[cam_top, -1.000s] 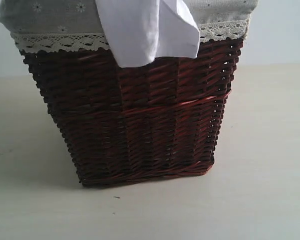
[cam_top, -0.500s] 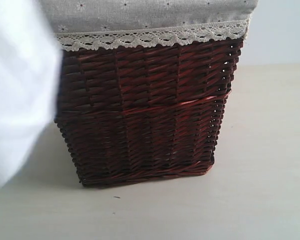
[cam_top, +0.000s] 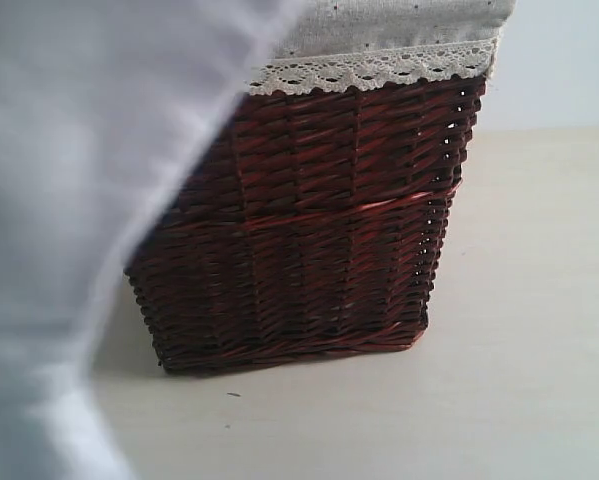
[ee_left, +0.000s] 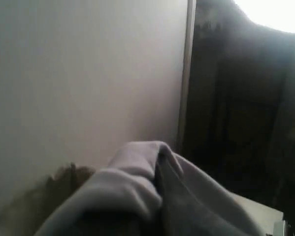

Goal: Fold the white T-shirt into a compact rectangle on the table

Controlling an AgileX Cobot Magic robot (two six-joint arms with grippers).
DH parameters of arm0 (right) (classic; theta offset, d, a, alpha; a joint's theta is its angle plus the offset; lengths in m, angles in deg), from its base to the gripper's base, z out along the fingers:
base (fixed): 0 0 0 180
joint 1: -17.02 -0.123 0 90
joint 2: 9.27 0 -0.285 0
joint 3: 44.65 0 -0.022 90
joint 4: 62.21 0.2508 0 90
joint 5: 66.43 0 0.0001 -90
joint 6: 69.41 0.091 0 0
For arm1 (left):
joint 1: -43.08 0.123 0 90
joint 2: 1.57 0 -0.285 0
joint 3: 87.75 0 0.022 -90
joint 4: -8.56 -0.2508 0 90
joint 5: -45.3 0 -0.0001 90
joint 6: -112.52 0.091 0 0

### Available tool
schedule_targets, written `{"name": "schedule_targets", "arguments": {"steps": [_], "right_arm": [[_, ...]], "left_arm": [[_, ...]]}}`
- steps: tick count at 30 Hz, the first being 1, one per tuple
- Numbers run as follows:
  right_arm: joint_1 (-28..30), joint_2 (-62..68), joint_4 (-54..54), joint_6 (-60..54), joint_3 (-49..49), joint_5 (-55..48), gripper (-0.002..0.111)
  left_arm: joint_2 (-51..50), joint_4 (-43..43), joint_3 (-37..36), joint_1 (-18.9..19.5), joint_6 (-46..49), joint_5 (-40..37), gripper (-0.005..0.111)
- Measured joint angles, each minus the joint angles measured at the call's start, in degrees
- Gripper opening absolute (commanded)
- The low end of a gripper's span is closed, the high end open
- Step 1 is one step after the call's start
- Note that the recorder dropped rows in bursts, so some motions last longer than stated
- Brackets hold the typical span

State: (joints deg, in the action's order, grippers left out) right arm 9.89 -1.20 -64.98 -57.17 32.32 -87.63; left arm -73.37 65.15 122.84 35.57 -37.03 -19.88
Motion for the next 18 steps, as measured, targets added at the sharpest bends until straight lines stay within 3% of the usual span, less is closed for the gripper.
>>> {"name": "schedule_targets", "arguments": {"steps": [6, 18], "right_arm": [[0.00, 0.00, 0.00, 0.00, 0.00, 0.00, 0.054], [0.00, 0.00, 0.00, 0.00, 0.00, 0.00, 0.054]], "left_arm": [[-0.76, 1.17, -11.21, 0.00, -0.40, -3.93, 0.000], [-3.48, 5.33, -33.38, 0.00, 12.23, -4.31, 0.000]]}}
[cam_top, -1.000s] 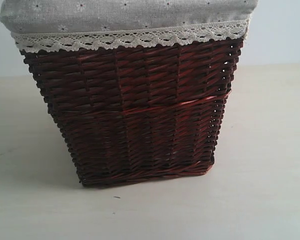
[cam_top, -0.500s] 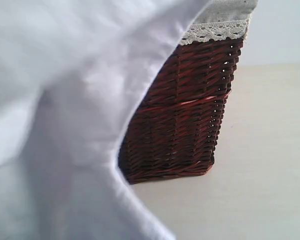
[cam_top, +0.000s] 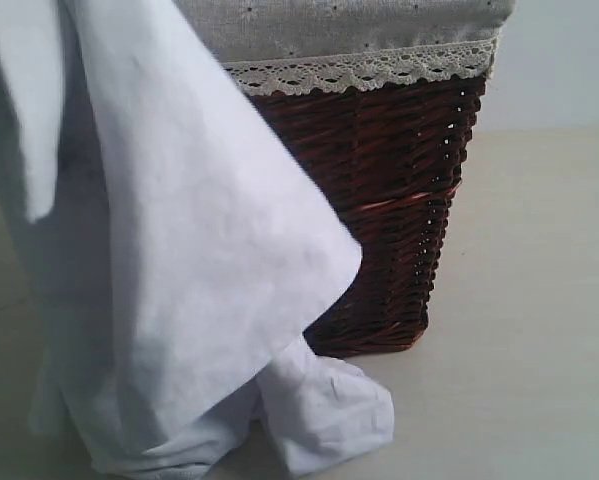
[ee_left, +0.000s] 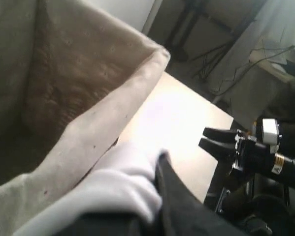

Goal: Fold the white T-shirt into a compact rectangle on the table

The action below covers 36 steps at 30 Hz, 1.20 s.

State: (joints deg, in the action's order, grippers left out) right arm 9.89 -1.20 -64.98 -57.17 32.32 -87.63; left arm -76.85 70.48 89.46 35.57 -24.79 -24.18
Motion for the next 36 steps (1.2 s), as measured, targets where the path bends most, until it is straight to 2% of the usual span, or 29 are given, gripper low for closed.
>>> {"name": "schedule_targets", "arguments": {"steps": [11, 14, 17, 21, 24, 27, 29, 32, 36], "right_arm": [[0.00, 0.00, 0.00, 0.00, 0.00, 0.00, 0.054], [0.00, 0.00, 0.00, 0.00, 0.00, 0.00, 0.054], [0.00, 0.00, 0.00, 0.00, 0.00, 0.00, 0.054], [0.00, 0.00, 0.00, 0.00, 0.00, 0.00, 0.054], [0.00, 0.00, 0.00, 0.00, 0.00, 0.00, 0.054], [0.00, 0.00, 0.00, 0.00, 0.00, 0.00, 0.054], [0.00, 0.00, 0.00, 0.00, 0.00, 0.00, 0.054], [0.00, 0.00, 0.00, 0.00, 0.00, 0.00, 0.054], [0.00, 0.00, 0.00, 0.00, 0.00, 0.00, 0.054]], "left_arm": [[-5.22, 2.00, -13.28, 0.00, 11.29, -0.44, 0.000], [-7.41, 2.64, -15.39, 0.00, 14.70, 2.22, 0.000], [-9.94, 5.92, -15.59, 0.00, 18.96, 5.16, 0.000], [-14.65, 14.37, -15.59, -0.36, 28.38, 10.21, 0.000], [-17.15, 16.51, -14.88, -2.84, 30.13, 15.29, 0.000], [-19.82, 16.38, -10.14, -4.80, 29.93, 19.19, 0.000], [-19.27, 16.38, -6.51, -4.80, 27.11, 16.16, 0.000], [-12.84, 16.85, -3.91, -4.80, 23.87, 6.54, 0.000], [-4.88, 20.08, -3.80, -4.82, 21.29, 2.42, 0.000]]}}
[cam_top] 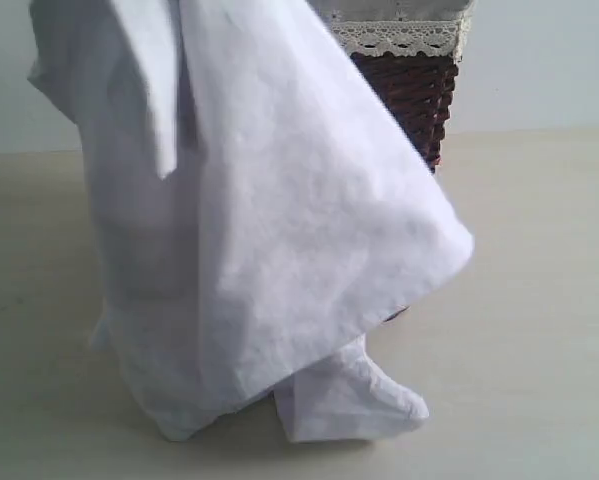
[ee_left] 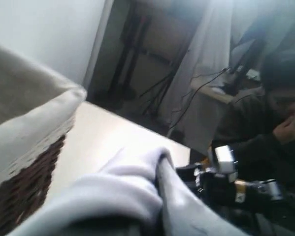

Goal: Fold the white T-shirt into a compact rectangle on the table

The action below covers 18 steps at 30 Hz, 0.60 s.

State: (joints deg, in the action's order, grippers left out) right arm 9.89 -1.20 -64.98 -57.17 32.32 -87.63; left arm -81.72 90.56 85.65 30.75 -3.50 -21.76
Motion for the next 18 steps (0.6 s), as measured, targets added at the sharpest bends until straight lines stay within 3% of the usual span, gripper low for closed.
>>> {"name": "schedule_targets", "arguments": {"steps": [3, 7, 18], "right_arm": [[0.00, 0.00, 0.00, 0.00, 0.00, 0.00, 0.054], [0.00, 0.00, 0.00, 0.00, 0.00, 0.00, 0.054], [0.00, 0.00, 0.00, 0.00, 0.00, 0.00, 0.054]], "left_arm": [[2.45, 7.07, 0.00, -0.28, 0.67, -2.14, 0.000], [2.51, 14.78, 0.13, -3.50, 2.36, -2.69, 0.000], [-9.34, 15.01, 2.80, -17.65, 6.37, -1.93, 0.000]]}}
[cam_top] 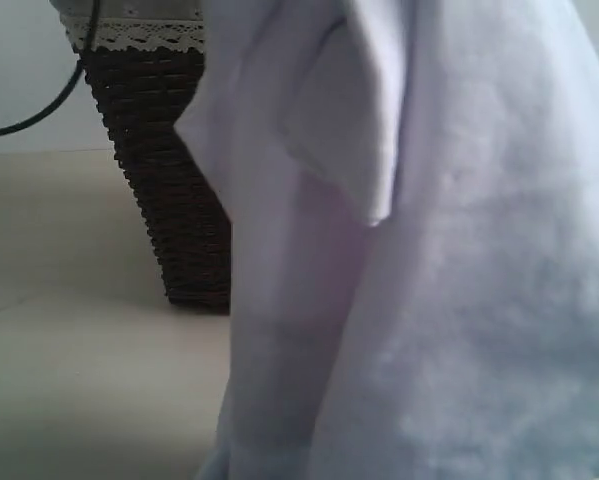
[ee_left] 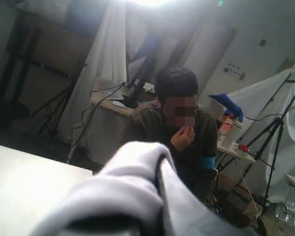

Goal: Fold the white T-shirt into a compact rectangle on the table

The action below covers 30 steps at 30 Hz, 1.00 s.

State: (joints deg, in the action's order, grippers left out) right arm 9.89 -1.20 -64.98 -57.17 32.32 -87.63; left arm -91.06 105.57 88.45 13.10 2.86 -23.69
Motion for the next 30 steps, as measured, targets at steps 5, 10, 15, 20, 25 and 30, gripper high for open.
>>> {"name": "schedule_targets", "arguments": {"steps": [5, 10, 15, 20, 25, 30], "right_arm": [[0.00, 0.00, 0.00, 0.00, 0.00, 0.00, 0.054], [0.00, 0.00, 0.00, 0.00, 0.00, 0.00, 0.054], [0.00, 0.00, 0.00, 0.00, 0.00, 0.00, 0.054], [0.00, 0.00, 0.00, 0.00, 0.00, 0.00, 0.054], [0.00, 0.00, 0.00, 0.00, 0.00, 0.00, 0.054], [0.00, 0.00, 0.00, 0.00, 0.00, 0.00, 0.054]], "left_arm": [[-5.86, 0.11, 11.76, -4.38, 1.32, 0.63, 0.000], [-8.67, 0.71, 17.35, -5.18, 1.43, 0.06, 0.000], [-9.08, -8.40, 16.94, -3.06, -4.95, -0.47, 0.000], [-8.21, -25.41, 12.27, 2.21, -11.05, -0.85, 0.000], [-7.77, -34.69, 5.86, 9.20, -13.18, -0.85, 0.000], [-7.74, -38.67, 0.71, 14.53, -13.78, -0.85, 0.000]]}}
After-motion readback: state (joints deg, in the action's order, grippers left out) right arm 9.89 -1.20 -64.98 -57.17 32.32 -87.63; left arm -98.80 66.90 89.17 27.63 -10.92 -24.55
